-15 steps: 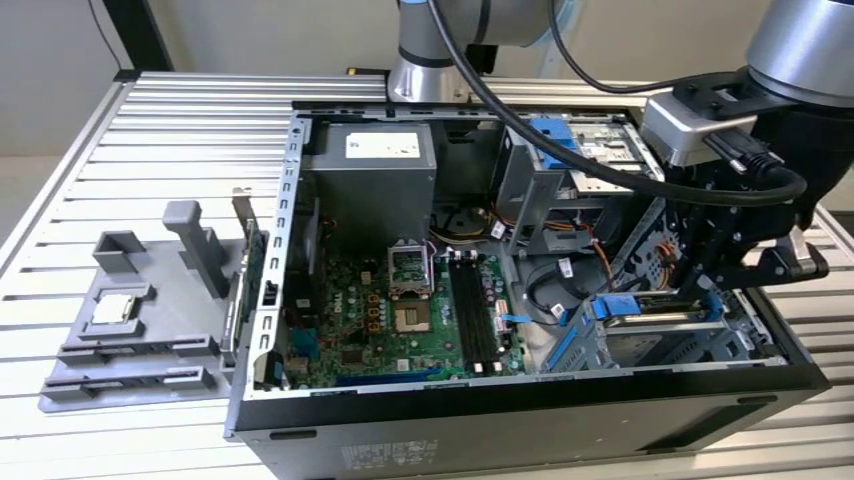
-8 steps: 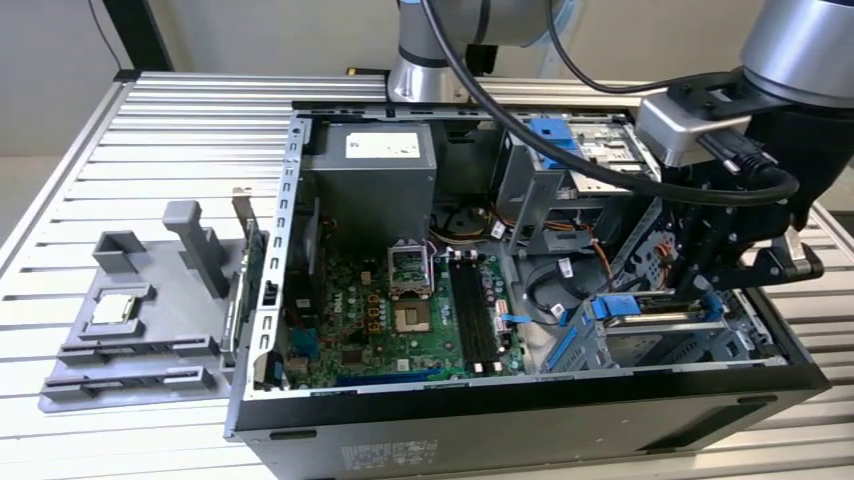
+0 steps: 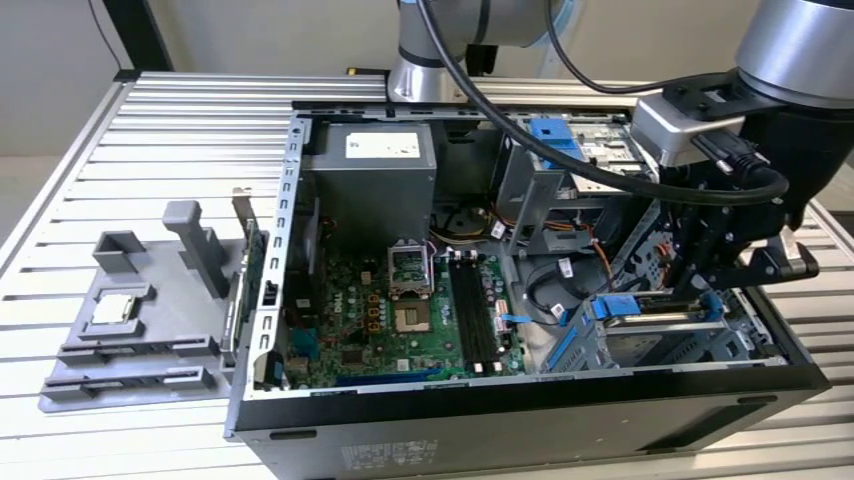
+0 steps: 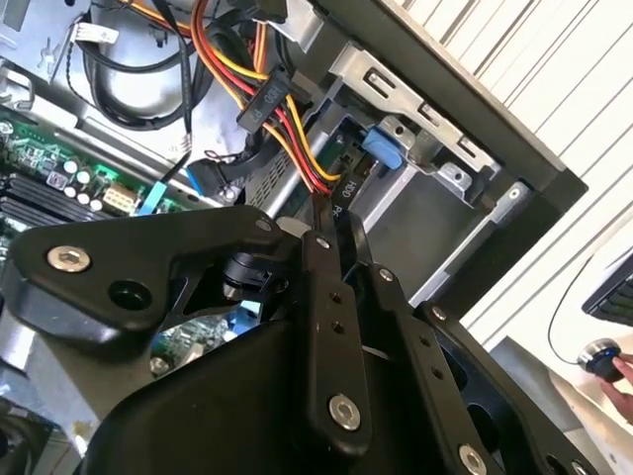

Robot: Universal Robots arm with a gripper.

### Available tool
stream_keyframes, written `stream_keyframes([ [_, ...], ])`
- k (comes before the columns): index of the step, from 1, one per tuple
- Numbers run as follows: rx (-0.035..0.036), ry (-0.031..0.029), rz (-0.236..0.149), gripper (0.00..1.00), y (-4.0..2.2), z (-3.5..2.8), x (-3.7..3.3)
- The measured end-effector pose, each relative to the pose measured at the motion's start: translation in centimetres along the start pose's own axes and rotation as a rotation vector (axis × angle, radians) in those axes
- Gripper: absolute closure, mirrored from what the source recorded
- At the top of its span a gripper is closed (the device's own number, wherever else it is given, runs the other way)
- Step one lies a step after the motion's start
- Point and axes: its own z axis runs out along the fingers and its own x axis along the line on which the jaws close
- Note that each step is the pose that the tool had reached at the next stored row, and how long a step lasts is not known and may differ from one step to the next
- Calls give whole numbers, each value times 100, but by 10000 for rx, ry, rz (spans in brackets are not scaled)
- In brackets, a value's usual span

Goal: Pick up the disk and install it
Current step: 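Insert the first disk wire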

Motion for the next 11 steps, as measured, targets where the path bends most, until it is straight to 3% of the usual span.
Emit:
stream_keyframes([
  [11, 40, 16, 156, 100, 3, 25, -12],
])
